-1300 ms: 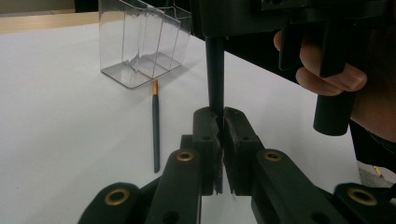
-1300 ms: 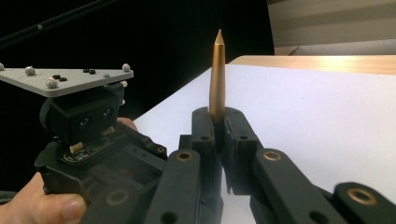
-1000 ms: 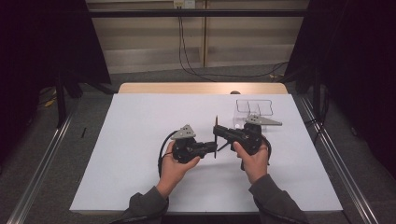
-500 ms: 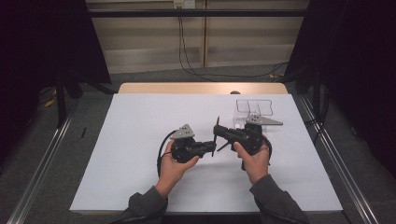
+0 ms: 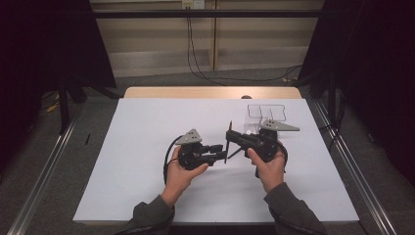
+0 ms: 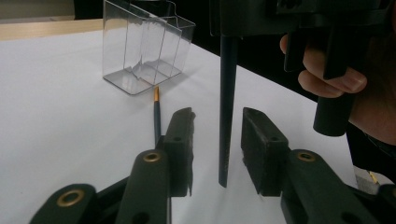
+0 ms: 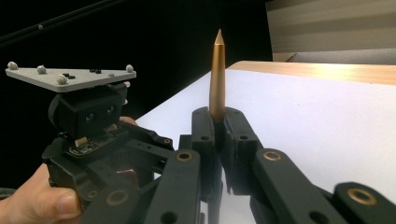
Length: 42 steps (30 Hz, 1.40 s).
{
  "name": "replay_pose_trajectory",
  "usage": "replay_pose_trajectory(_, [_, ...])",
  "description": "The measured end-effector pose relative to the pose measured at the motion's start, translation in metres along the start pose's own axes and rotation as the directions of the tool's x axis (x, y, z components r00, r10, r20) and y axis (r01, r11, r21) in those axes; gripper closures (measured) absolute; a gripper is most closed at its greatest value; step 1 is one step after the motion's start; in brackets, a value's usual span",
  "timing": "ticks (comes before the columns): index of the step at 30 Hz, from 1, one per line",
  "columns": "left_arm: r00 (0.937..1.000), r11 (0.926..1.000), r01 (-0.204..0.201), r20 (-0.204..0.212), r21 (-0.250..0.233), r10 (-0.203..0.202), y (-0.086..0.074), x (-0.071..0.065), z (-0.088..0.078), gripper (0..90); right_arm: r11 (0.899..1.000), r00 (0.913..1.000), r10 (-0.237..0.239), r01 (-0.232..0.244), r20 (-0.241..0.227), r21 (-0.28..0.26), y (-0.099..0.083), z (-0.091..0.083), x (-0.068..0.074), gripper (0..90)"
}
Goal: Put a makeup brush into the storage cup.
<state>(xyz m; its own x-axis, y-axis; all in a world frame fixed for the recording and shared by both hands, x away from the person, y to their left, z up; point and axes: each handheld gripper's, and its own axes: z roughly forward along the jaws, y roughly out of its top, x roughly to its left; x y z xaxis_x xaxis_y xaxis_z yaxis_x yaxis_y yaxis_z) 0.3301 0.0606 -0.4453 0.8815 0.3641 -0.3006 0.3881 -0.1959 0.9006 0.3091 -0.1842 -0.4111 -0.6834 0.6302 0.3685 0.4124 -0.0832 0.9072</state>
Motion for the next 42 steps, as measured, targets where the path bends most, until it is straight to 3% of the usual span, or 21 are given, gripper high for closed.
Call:
replay_pose_trajectory(7, [0.9997, 0.9995, -0.026, 0.004, -0.017, 0.026, 0.002, 0.001, 0.000, 46.0, 1.000, 1.0000, 0.002, -0.002, 0.004, -0.002, 0.000, -0.003, -0.002, 84.4])
replay_pose_trajectory(18, [0.9994, 0.9990, -0.034, 0.001, -0.030, 0.034, 0.004, 0.005, -0.004, 31.8, 1.000, 0.9999, -0.010, 0.010, 0.008, -0.005, 0.001, -0.007, -0.005, 84.4])
replay_pose_trajectory(25, [0.9999, 0.9997, -0.011, 0.011, 0.022, 0.011, 0.005, 0.008, -0.006, 23.7, 1.000, 0.9999, -0.012, 0.012, 0.006, -0.008, 0.002, -0.010, -0.006, 84.4])
replay_pose_trajectory(31, [0.9988, 0.9988, -0.039, -0.028, 0.030, 0.040, 0.005, 0.010, -0.009, 16.1, 1.000, 0.9998, -0.017, 0.017, 0.009, -0.012, 0.002, -0.013, -0.009, 84.4])
replay_pose_trajectory(35, [0.9988, 0.9989, -0.035, -0.033, 0.033, 0.036, 0.005, 0.012, -0.013, 12.2, 1.000, 0.9998, -0.019, 0.019, 0.009, -0.014, 0.002, -0.015, -0.010, 84.4])
replay_pose_trajectory(37, [0.9974, 0.9972, -0.058, -0.040, 0.047, 0.060, 0.004, 0.013, -0.014, 7.3, 1.000, 0.9997, -0.022, 0.022, 0.010, -0.012, 0.003, -0.016, -0.010, 84.4])
replay_pose_trajectory(42, [0.9977, 0.9980, -0.054, -0.039, 0.033, 0.056, 0.001, 0.017, -0.020, 3.0, 1.000, 0.9996, -0.026, 0.026, 0.009, -0.015, 0.004, -0.018, -0.012, 84.4])
